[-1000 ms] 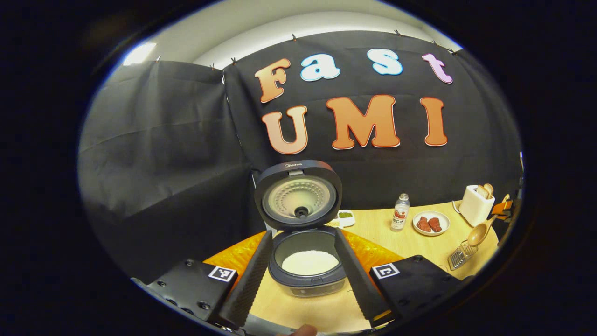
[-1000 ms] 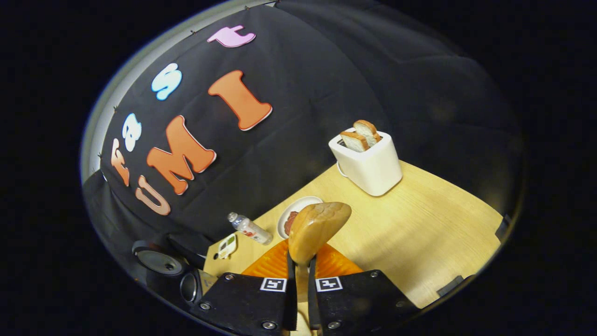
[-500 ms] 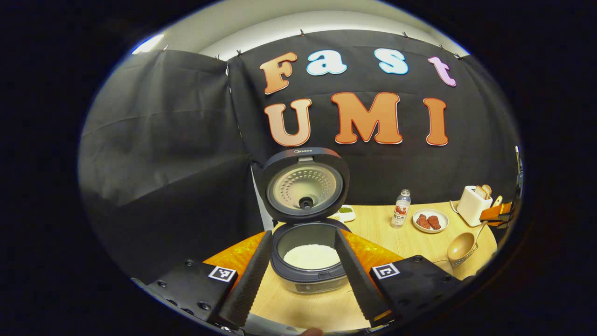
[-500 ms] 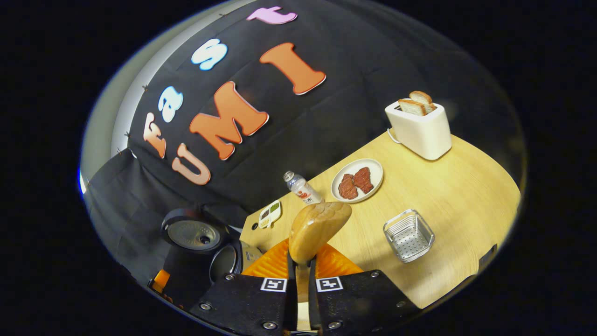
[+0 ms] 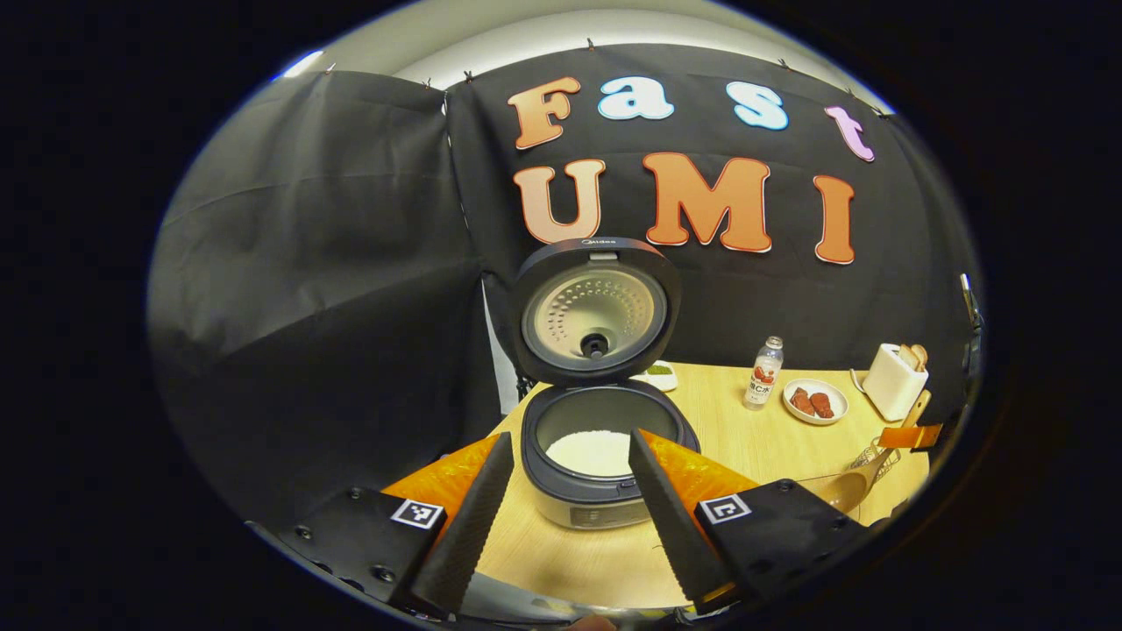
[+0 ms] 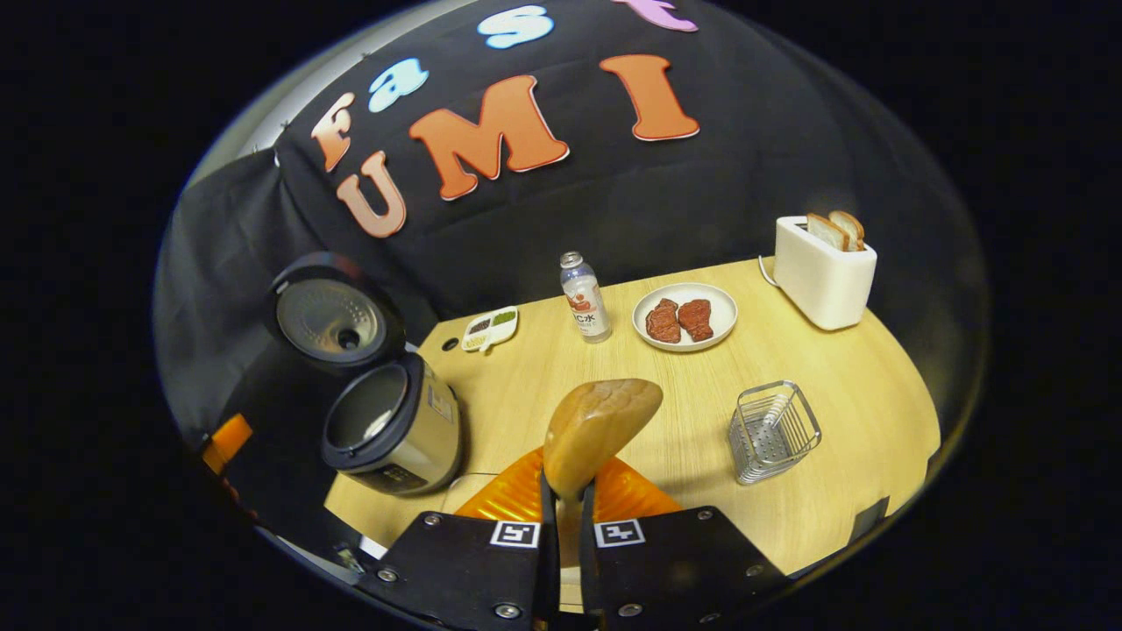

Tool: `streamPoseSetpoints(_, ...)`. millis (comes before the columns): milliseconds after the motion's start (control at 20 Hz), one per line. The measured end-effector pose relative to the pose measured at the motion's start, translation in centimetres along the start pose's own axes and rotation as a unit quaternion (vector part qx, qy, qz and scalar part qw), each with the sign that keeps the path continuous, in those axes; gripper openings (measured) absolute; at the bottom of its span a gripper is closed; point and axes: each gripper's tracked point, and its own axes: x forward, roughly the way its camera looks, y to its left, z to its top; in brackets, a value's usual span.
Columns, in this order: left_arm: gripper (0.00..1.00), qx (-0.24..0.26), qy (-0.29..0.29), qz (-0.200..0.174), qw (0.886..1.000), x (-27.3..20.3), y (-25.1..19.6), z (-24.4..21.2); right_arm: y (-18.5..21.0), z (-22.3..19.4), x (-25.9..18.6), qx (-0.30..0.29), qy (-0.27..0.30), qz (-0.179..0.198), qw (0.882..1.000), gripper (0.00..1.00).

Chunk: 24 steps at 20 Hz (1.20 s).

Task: Close the left gripper, press the button to open the rice cooker; take a wooden spoon from the chopstick holder with the right hand, scoop a spoonful of rice and pour it into the rice cooker, then put the wooden spoon back into the chopstick holder.

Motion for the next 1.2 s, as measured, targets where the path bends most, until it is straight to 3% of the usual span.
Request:
streamPoseSetpoints(350, 0.91, 0.0, 0.015, 0.01, 1.0, -0.4, 1.0, -1.2, 1.1, -3.2, 1.4, -0.167, 0.008, -0.048, 0.985, 0.09)
streamPoseSetpoints(600, 0.9, 0.002, 0.017, 0.017, 1.0, -0.2, 1.4, -1.2, 2.7, -4.5, 1.6, -0.275, -0.017, -0.069, 0.959, 0.09)
streamPoseSetpoints(900, 0.9, 0.024, 0.015, 0.019, 0.999, -0.2, 1.4, -1.0, 2.9, -7.2, 2.5, -0.318, -0.023, -0.084, 0.944, 0.08)
streamPoseSetpoints(1200, 0.91, 0.023, 0.023, 0.017, 0.999, -0.1, 1.7, -1.4, 4.0, -8.3, 2.6, -0.316, -0.044, -0.094, 0.943, 0.08)
